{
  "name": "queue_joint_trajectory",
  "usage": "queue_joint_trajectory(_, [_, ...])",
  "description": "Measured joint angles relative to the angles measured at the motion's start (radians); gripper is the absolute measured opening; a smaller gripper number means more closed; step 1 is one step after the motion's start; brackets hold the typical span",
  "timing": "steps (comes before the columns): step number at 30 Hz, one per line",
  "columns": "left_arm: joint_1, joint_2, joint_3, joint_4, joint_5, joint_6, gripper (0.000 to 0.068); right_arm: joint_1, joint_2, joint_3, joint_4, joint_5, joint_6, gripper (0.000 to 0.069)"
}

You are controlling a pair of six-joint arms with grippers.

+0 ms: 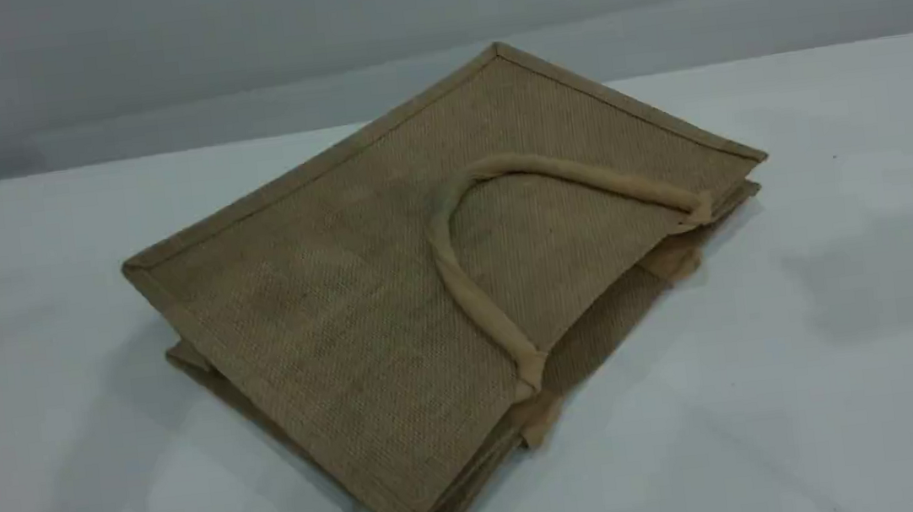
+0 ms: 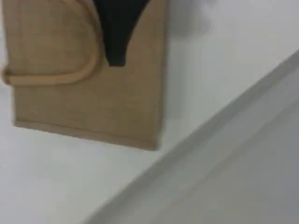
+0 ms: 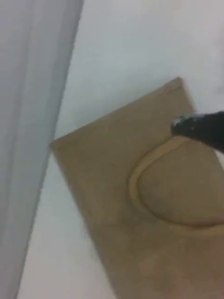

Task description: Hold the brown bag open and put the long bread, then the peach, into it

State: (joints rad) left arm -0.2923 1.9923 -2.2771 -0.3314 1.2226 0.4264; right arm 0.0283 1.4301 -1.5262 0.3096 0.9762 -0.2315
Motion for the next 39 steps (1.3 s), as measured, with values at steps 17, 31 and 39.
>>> queue_joint_trajectory(17, [0.001,-0.533,0.255,0.198,0.000,-0.246,0.0549,0.001,-0.462,-0.025,0.011,0.249,0.047,0.0583])
queue_joint_trajectory(31, [0.000,-1.189,0.919,0.200,-0.001,-0.245,0.0549,0.002,-0.952,0.259,0.000,0.246,0.048,0.0582])
queue_joint_trajectory(39, [0.000,-1.584,1.295,0.202,-0.001,-0.245,0.0549,0.002,-1.218,0.560,0.000,0.245,0.032,0.0582])
